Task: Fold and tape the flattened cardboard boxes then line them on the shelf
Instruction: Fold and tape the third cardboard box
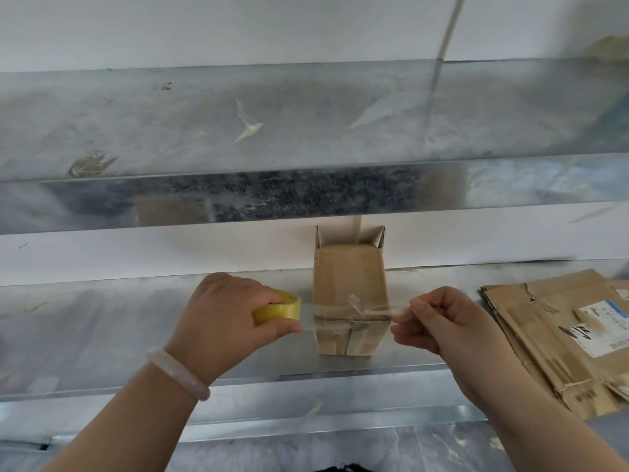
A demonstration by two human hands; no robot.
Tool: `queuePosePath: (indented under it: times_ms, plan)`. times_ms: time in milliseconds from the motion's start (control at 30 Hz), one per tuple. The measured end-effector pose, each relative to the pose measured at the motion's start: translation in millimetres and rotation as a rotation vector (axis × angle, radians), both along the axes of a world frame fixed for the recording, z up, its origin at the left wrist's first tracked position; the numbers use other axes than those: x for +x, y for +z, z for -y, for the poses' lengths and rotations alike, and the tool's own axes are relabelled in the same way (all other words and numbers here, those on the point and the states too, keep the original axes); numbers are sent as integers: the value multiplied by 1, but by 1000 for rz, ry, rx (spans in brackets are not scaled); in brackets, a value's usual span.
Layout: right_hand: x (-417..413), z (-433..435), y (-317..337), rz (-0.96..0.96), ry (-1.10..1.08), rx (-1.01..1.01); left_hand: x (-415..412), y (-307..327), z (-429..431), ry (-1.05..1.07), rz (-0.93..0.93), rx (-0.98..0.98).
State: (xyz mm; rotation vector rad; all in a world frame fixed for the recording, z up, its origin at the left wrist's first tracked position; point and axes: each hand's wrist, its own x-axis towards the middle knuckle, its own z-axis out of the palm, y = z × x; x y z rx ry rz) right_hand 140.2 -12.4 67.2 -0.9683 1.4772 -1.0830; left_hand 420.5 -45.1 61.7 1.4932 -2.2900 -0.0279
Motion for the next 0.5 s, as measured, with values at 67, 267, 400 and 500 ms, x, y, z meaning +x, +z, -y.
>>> queuePosePath:
  times_ms: [67,267,400,500]
  plan:
    - [-3,2,-6,-17,5,13,-4,-4,1,8,32,0]
    - [-5,11,-23,-8,-13,64,-11,-20,8,46,43,81]
    - [-9,15,-25,2,-18,78,-12,-29,12,35,12,107]
    - [-11,15,-28,-11,-18,85,-13,-30,15,21,21,77]
